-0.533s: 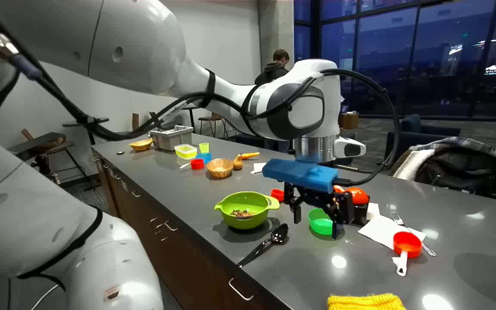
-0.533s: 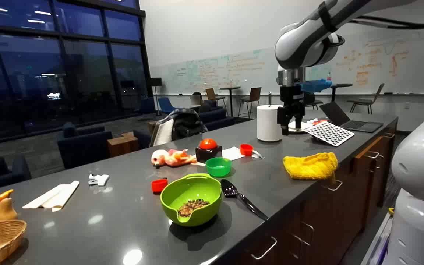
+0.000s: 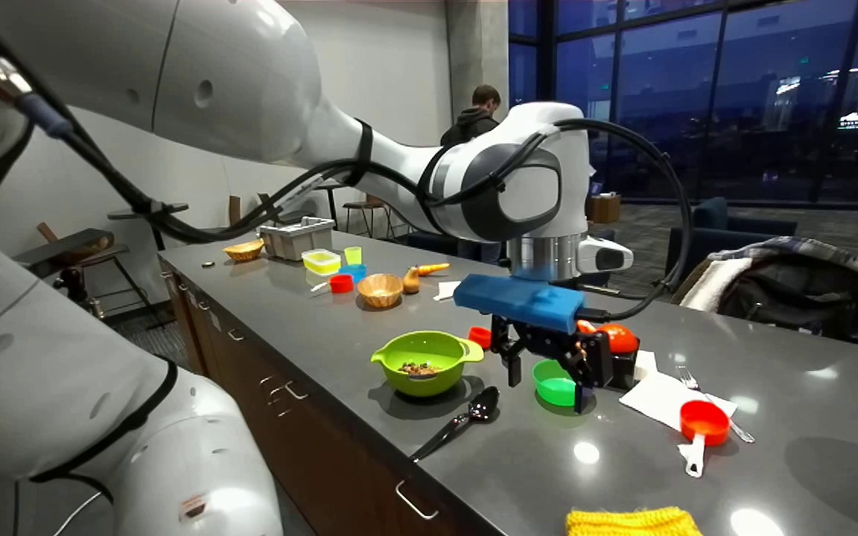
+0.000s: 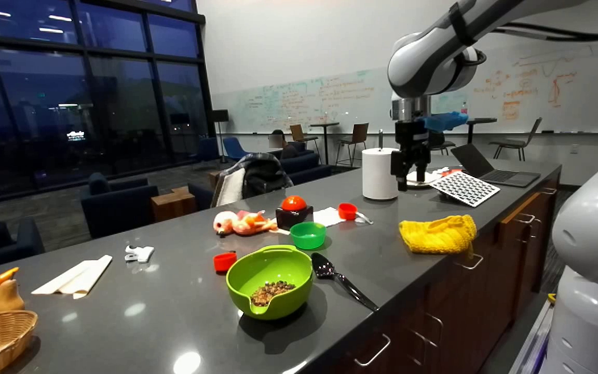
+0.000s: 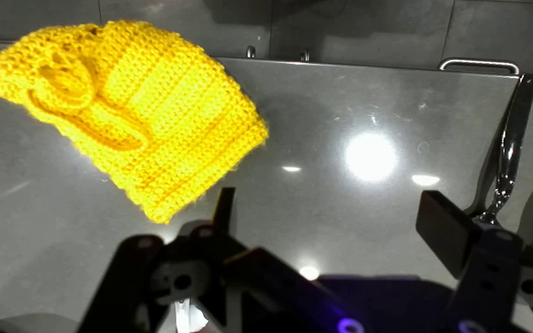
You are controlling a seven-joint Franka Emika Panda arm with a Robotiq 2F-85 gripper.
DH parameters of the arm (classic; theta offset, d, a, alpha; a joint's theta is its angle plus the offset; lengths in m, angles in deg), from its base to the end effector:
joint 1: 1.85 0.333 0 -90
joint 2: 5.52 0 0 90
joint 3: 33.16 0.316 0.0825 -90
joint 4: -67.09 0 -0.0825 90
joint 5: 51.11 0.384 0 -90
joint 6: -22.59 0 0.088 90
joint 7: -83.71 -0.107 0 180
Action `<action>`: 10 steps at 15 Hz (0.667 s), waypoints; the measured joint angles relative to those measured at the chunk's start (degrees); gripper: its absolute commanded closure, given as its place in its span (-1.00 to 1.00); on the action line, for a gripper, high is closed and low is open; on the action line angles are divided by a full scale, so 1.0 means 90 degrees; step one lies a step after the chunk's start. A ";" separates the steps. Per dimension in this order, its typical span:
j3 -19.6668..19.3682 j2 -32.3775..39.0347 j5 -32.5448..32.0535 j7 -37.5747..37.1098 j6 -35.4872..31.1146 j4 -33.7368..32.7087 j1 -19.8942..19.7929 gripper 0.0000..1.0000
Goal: Put the spoon in the green object
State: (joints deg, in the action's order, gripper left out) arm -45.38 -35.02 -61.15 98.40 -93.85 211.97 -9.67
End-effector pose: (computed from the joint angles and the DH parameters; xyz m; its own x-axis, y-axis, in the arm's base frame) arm 0.3629 -0.1446 0.4486 0.9999 0.0102 -0.0032 0.0104 -0.9985 0.0543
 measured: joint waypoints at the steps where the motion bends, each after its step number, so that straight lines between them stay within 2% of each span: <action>1: 0.0000 0.0000 0.0000 0.0000 0.0000 0.0000 0.0000 -1.00; 6: 0.0018 0.0007 0.0001 -0.0001 0.0000 0.0004 0.0002 -1.00; 10: 0.0282 0.0044 0.0188 -0.0106 -0.0195 0.0163 0.0218 -1.00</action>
State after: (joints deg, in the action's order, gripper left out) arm -42.84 -34.63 -59.46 97.45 -95.61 213.43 -7.71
